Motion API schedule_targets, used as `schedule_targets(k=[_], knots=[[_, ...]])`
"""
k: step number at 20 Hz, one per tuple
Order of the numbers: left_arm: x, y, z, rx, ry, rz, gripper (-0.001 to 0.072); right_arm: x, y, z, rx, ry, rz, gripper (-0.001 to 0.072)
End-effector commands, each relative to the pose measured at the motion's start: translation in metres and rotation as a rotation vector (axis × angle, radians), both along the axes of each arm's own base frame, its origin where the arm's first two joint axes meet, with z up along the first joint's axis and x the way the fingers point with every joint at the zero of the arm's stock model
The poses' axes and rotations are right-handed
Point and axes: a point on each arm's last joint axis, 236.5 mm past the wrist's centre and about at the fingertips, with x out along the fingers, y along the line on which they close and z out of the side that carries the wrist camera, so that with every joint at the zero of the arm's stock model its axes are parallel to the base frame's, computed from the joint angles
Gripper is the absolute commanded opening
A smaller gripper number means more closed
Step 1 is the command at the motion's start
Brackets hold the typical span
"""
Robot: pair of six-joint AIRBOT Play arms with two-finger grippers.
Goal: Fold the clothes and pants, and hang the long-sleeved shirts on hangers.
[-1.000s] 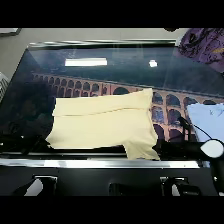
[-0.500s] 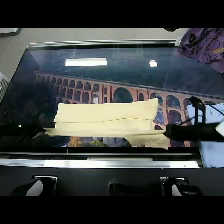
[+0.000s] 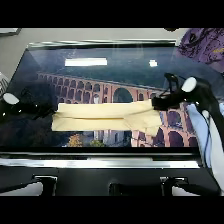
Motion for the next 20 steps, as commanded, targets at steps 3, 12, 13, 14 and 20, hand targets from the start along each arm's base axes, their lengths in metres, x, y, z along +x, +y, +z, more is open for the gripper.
schedule_targets(k=[3, 12, 13, 14, 20], knots=[[0.045, 0.003, -0.023, 0.001, 0.019, -0.022, 0.0018, 0.051, 0.0, -0.023, -0.062, -0.024, -0.003, 0.0037], [0.044, -0.007, -0.054, -0.018, 0.094, -0.044, 0.0459, 0.063, 0.022, -0.046, 0.064, 0.01, -0.082, 0.0267], [0.048, -0.005, -0.047, -0.018, 0.083, -0.045, 0.062, 0.06, 0.022, -0.034, 0.092, 0.02, -0.089, 0.0339], [0.051, -0.004, -0.038, -0.015, 0.072, -0.053, 0.0672, 0.058, 0.014, -0.018, 0.115, 0.017, -0.104, 0.0462], [0.069, 0.015, 0.037, 0.083, -0.046, -0.1, 0.0672, 0.033, -0.073, 0.016, 0.369, 0.06, -0.241, 0.0683]])
